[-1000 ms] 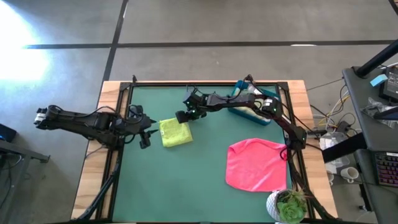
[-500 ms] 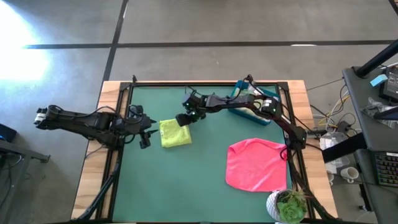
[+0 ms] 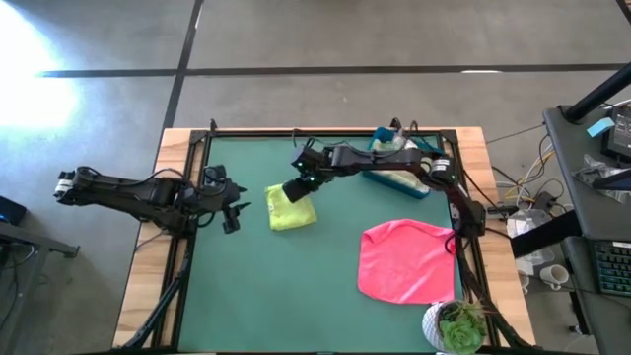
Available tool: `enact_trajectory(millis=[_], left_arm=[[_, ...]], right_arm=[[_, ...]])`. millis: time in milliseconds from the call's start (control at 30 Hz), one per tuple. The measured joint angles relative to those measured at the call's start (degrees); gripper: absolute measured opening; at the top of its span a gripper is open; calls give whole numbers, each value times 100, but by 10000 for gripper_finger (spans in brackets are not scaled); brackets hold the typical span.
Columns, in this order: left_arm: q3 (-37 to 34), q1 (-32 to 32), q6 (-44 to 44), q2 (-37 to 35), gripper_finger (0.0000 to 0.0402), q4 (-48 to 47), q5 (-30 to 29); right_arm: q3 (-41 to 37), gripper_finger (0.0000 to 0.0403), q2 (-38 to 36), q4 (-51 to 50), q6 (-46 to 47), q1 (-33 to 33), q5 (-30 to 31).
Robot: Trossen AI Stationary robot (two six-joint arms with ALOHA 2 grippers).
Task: Fold microfiber towels
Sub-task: Put the folded green microfiber cloth into the blue bin
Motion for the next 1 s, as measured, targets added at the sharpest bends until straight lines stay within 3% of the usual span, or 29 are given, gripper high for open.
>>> enact_trajectory(millis=[467, 1000], left_arm=[[9, 30, 925, 319, 171, 888, -922], [24, 225, 1178, 551, 171, 1280, -955]], right_arm=[[-2, 9, -1360, -1500, 96, 294, 1651], [-30, 9, -2576, -3194, 432, 293, 3240]])
